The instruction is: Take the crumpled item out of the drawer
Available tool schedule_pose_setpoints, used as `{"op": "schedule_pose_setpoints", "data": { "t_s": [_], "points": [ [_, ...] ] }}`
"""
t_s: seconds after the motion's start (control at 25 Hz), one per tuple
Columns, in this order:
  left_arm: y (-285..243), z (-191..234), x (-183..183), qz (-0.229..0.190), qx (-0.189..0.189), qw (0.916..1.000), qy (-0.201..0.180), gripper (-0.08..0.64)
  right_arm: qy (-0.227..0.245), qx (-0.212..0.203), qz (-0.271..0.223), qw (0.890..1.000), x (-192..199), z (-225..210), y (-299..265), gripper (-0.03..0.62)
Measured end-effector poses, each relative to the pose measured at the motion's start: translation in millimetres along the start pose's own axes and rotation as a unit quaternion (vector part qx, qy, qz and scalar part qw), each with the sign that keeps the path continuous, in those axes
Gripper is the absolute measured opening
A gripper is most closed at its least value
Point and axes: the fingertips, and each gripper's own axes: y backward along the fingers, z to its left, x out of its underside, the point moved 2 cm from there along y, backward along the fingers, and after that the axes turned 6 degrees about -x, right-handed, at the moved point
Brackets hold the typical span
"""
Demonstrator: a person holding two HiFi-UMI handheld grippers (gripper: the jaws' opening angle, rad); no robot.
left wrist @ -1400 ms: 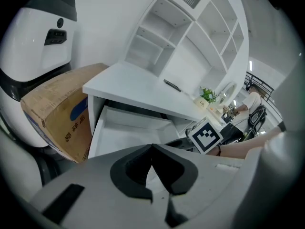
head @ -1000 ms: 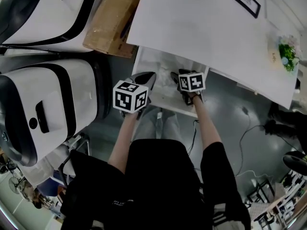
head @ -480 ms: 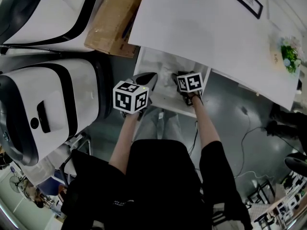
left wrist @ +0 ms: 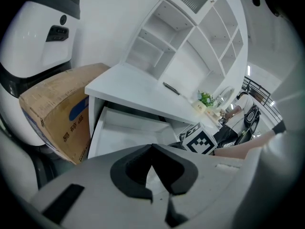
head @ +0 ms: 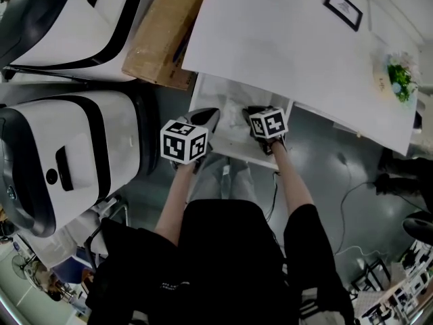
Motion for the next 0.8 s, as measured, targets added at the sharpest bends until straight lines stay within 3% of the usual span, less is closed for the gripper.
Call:
{"op": "schedule_pose_setpoints", "data": {
  "t_s": [0.4,0.8],
  "points": [
    [20.8,-10.7,-1.4,-0.021,0.005,0.9989,-0.042,-0.002,0.021,-0.002,-0.079,0.997,-21.0,23.6,64.0,0.035],
    [46.4,-27.4,-7.9,-0.080,0.017,0.9943,-0.068,-0.003,0.008,0.003,-0.187,0.982,-41.7,56.5,125.3,0.035]
  ]
}}
